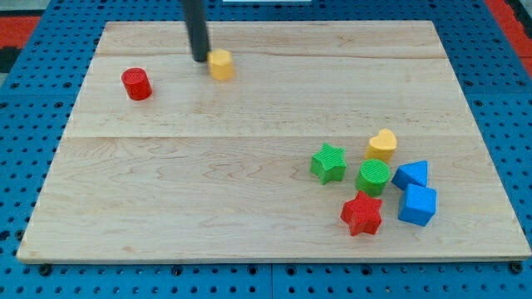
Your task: Move the yellow hexagon into the yellow heart
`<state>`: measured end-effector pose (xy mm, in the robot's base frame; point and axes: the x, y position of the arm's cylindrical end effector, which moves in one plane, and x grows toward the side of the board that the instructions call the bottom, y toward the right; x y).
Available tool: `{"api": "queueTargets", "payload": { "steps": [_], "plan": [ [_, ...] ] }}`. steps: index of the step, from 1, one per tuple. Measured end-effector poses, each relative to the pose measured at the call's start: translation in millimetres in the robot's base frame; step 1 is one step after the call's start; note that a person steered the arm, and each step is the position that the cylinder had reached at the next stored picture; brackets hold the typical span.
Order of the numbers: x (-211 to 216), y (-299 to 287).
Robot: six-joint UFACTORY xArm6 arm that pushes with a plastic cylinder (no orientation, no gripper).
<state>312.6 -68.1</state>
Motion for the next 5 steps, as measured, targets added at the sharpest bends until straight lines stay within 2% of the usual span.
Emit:
{"api": "queueTargets", "payload": {
  "steps": [1,3,4,5],
  "plan": [
    [73,80],
    [21,76],
    [39,150],
    [85,156]
  ]
}}
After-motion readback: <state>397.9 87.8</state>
